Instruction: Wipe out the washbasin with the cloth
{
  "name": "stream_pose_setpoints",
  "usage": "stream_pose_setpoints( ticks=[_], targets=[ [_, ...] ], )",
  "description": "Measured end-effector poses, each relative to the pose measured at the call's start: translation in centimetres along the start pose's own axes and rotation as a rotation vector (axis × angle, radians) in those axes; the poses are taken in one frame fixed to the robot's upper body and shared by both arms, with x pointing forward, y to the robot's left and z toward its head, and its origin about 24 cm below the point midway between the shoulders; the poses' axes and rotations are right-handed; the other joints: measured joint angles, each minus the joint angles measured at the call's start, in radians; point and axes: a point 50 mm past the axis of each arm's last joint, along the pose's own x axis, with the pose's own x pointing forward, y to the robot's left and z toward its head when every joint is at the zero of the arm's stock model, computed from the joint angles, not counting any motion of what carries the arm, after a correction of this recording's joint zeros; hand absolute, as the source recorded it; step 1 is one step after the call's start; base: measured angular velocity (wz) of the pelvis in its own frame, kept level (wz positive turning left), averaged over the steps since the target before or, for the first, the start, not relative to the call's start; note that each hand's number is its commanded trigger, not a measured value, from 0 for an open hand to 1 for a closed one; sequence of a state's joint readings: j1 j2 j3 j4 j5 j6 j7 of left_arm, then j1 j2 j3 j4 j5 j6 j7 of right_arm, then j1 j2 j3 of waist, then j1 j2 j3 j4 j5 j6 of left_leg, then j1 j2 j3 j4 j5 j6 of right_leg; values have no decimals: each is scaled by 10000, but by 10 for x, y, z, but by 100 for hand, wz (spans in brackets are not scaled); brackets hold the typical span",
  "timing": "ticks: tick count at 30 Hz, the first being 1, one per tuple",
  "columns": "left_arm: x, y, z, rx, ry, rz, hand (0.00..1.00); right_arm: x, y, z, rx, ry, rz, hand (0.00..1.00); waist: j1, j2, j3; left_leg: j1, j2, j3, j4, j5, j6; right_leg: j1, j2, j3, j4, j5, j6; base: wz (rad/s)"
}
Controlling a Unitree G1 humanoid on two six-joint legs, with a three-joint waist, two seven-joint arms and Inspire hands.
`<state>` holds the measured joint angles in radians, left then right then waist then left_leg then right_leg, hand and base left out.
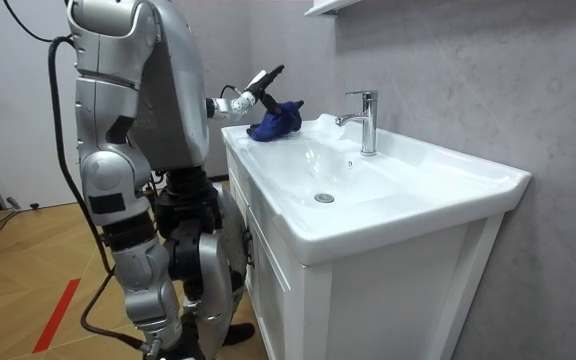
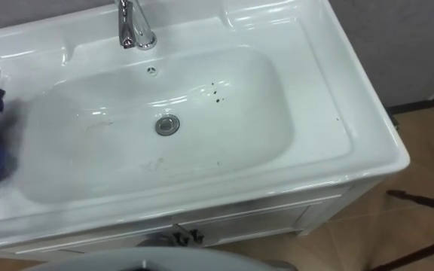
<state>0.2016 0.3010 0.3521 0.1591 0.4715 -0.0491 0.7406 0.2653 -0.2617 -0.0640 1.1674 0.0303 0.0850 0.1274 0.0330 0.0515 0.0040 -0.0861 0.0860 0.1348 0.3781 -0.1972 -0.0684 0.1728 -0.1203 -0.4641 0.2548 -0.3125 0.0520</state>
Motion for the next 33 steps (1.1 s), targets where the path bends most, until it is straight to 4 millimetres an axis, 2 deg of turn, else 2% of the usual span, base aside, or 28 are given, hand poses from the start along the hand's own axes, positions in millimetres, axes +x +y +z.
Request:
stream_pose_setpoints(
  ticks=[5, 10, 13, 17, 20, 25, 29, 33],
  targets=[
    [7, 10, 8, -631, -252, 924, 0, 0, 0, 1, 11, -35, 66, 0, 18, -42, -25, 5, -46, -30, -44, 0, 0, 1, -23, 12, -28, 1, 6, 0],
    [9, 14, 8, -1245, 92, 1447, 0, 0, 0, 2, 33, -95, 55, 0, 57, -55, -44, 39, -52, -17, -100, 0, 0, 6, -24, 74, -35, 5, 13, -1],
    [10, 17, 5, -1535, 321, 1653, 0, 0, 0, 1, -24, -66, -50, 0, 265, -57, -50, 86, -51, 8, -108, 0, 1, 9, -27, 180, -55, 14, 28, -8],
    [13, 23, 0, -1862, 745, 2083, 0, 0, 0, 3, -39, -84, -120, 0, 369, -70, -58, 92, -53, 7, -109, -2, 2, 33, -29, 140, 6, 41, 36, 0],
    [12, 23, -5, -1956, 1052, 2139, 0, 0, -1, 3, -71, -83, -229, 0, 530, -104, -29, 104, -81, 6, -129, -12, 21, 33, -60, 115, 16, 83, 50, 0],
    [11, 26, -15, -2104, 1623, 2283, 0, 0, 0, 2, -62, -10, -201, 0, 621, -113, -35, 78, -217, -10, -50, -63, 153, 33, -208, 87, -2, 124, 151, 0],
    [11, 28, -20, -2639, 2221, 2479, 0, 0, -1, 2, 87, -26, -200, 0, 728, -74, -83, 61, -389, -3, -32, -88, 319, 34, -371, 126, -10, 207, 315, 0],
    [8, 27, -28, -2937, 2890, 2554, 0, 0, -1, 1, 122, 49, -252, 0, 813, -29, -70, -7, -554, -32, 21, -120, 493, 36, -508, 84, 46, 290, 463, 6]
  ],
)
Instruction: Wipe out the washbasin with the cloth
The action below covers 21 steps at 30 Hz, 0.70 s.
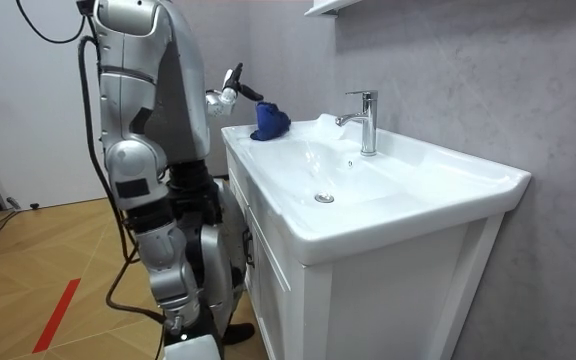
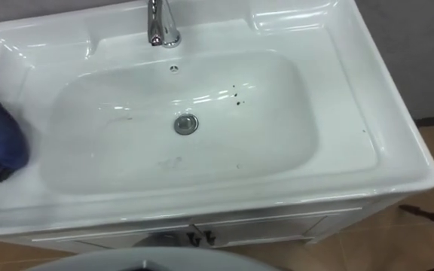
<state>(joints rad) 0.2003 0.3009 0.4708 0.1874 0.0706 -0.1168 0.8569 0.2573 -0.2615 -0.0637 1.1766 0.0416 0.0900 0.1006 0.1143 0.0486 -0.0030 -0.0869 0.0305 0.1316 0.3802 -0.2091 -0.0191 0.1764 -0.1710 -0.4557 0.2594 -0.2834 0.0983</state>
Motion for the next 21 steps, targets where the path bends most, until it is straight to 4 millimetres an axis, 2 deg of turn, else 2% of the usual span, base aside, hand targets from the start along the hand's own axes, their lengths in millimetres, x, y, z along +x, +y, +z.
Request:
stream_pose_setpoints(
  ticks=[4, 6, 9, 16, 21],
  targets=[
    [-1, 0, -7, 255, 237, 18, 0, 0, 0, 2, 79, 15, -65, 0, 12, 49, 3, -152, -69, -121, 148, -84, 130, -1, -46, -17, 58, 46, 75, 11],
    [-2, 0, -9, 317, 292, 2, 0, 0, -1, -2, 286, 191, -124, 0, -46, 39, 4, -172, -138, -243, 184, -107, 161, -22, -89, 159, 188, 47, 77, 15],
    [-2, 1, -12, 433, 374, 8, 0, 0, -1, -2, 310, 218, -176, 0, -16, 61, 2, -176, -208, -276, 192, -113, 203, -18, -138, 178, 190, 61, 103, 2],
    [-2, 0, -12, 485, 299, -7, 0, 0, -2, 0, 317, 160, -237, 0, -59, 149, 5, -244, -243, -282, 364, -190, 293, -49, -200, 210, 325, 96, 165, 0],
    [-2, 0, -11, 425, 248, -6, 0, 0, -2, -2, 319, 207, -186, 0, -68, 137, 12, -236, -263, -277, 417, -204, 336, -40, -219, 260, 345, 105, 181, 0]
  ],
)
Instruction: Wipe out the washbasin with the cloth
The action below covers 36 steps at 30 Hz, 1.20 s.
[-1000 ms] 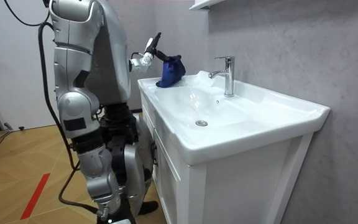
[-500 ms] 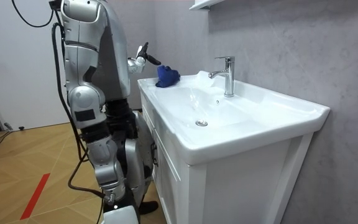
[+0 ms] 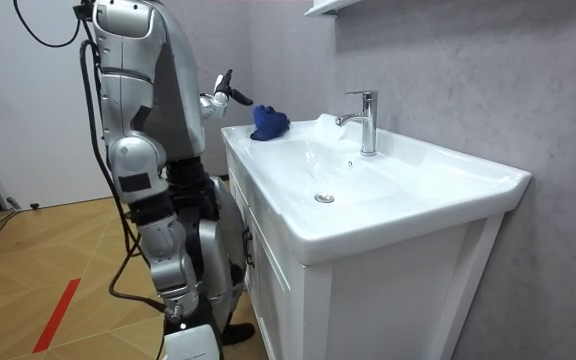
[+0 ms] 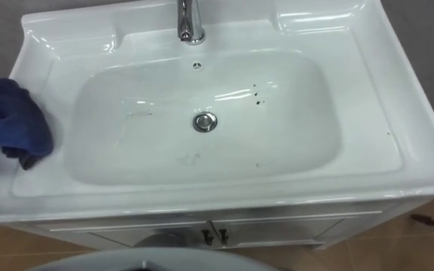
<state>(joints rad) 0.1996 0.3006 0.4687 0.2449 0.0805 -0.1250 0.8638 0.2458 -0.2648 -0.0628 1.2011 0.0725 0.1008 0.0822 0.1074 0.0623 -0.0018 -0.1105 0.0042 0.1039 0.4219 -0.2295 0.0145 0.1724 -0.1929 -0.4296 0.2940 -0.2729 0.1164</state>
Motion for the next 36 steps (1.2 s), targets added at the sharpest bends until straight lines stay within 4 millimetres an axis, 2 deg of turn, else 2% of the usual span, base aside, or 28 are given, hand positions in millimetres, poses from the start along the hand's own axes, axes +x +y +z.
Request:
stream_pose_setpoints(
  ticks=[6, 9, 10, 14, 20, 26, 30, 33, 35, 36],
  targets=[
    [1, -2, 5, -304, -136, 322, 0, 0, 0, -1, 7, 25, 48, 0, 22, -76, 38, -45, 2, -5, 74, -32, 3, -9, 0, -4, -9, 17, 30, 0],
    [3, -2, 11, -643, -292, 755, 0, 0, 1, 0, -19, -3, 64, 0, 95, -51, -5, -144, -10, -92, 113, -42, 14, -92, 1, 17, 8, 28, 48, 0],
    [4, 0, 12, -806, -314, 1009, 0, 0, 1, 1, -14, -13, 58, 0, 112, -83, -33, -187, -30, -123, 117, -26, 41, -148, 2, 45, 21, 34, 53, -5],
    [8, 9, 11, -1513, 52, 1864, 0, 0, 2, 2, -119, -48, 48, 0, 225, -140, -40, -163, -33, -122, 108, -13, 77, -161, 0, 55, 47, 39, 57, -1],
    [12, 31, -5, -2620, 1421, 3159, 0, 0, 3, -1, -244, -42, 38, 0, 357, -209, -32, -32, -34, -169, 55, -14, 74, -122, -6, 150, 198, 40, 56, 1],
    [-3, 46, -47, -2238, 3609, 3787, 0, 0, 2, 3, -248, -278, -34, 0, 399, -174, -36, -16, -67, -244, -4, -4, 14, -118, -14, 112, 185, 39, 56, -2],
    [-26, 52, -84, -1579, 5552, 4064, 0, -1, 2, 2, -208, -139, -54, 0, 403, -131, -67, 5, -83, -243, 5, -6, 22, -104, -30, 151, 179, 38, 56, 0],
    [-47, 59, -107, -707, 6519, 3917, 0, 0, 2, 4, -202, -20, -48, 0, 415, -234, -41, 33, -115, -268, 11, -11, 34, -58, -55, 100, 180, 38, 56, -1],
    [-62, 65, -121, 95, 6997, 3664, 0, 0, 1, 6, -278, 15, -88, 0, 438, -222, -48, 10, -330, -610, -2, -16, 78, -104, -107, 54, 215, 38, 57, -6],
    [-74, 71, -133, 770, 7368, 3458, 0, 0, 0, 6, -316, 78, -122, 0, 407, -227, -52, 13, -527, -954, -16, -7, 139, -101, -129, 55, 202, 38, 59, -4]
  ],
)
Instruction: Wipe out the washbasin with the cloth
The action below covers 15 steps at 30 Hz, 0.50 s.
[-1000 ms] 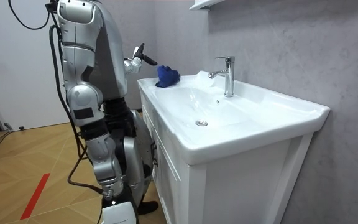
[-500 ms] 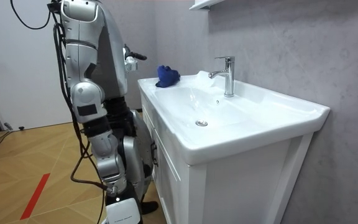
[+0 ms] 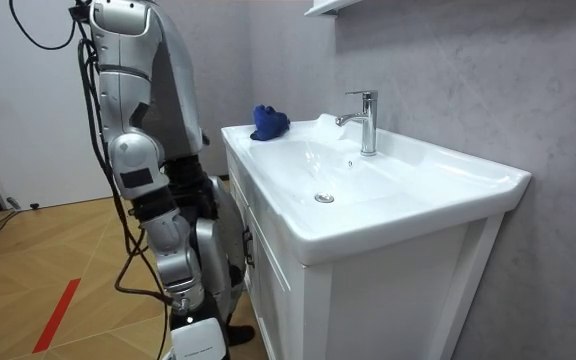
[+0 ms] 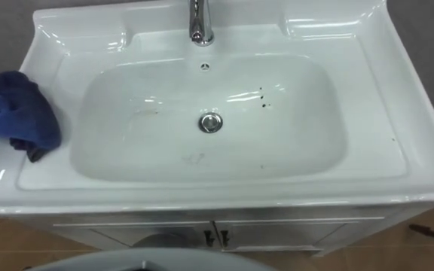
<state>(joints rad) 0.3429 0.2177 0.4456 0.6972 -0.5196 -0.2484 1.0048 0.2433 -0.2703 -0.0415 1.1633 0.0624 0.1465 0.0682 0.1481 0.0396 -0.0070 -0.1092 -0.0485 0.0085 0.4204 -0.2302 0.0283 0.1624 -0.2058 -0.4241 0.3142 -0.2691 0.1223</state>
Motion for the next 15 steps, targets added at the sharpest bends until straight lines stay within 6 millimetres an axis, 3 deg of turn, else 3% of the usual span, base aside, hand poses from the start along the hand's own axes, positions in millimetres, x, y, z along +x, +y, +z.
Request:
stream_pose_setpoints(
  ticks=[6, 8, 10, 15],
  targets=[
    [-7, 21, -63, 3687, 1153, -1393, 0, 1, 1, -2, 96, 255, 69, 0, -175, -108, 12, -40, -60, -237, 124, -20, 54, 124, -2, -164, -57, -12, 33, 4],
    [-10, 21, -72, 4319, 1458, -2117, 0, 1, 3, 0, 120, 325, 160, 0, -250, -168, 17, -73, -172, -383, 194, 7, 74, 92, -35, -233, -88, -105, 62, 15],
    [-13, 23, -82, 5156, 1767, -2912, 0, 2, 6, 2, 94, 331, 220, 0, -407, -264, -7, -105, -141, -292, 287, -16, 106, 125, -116, -441, -53, -189, 69, 4],
    [-23, 15, -95, 7066, 1656, -5085, 0, 2, 8, 5, 33, 343, 344, 0, -606, -463, 19, -337, -167, -220, 369, -94, 207, -59, -166, -429, -17, -161, 116, -2]
  ],
)
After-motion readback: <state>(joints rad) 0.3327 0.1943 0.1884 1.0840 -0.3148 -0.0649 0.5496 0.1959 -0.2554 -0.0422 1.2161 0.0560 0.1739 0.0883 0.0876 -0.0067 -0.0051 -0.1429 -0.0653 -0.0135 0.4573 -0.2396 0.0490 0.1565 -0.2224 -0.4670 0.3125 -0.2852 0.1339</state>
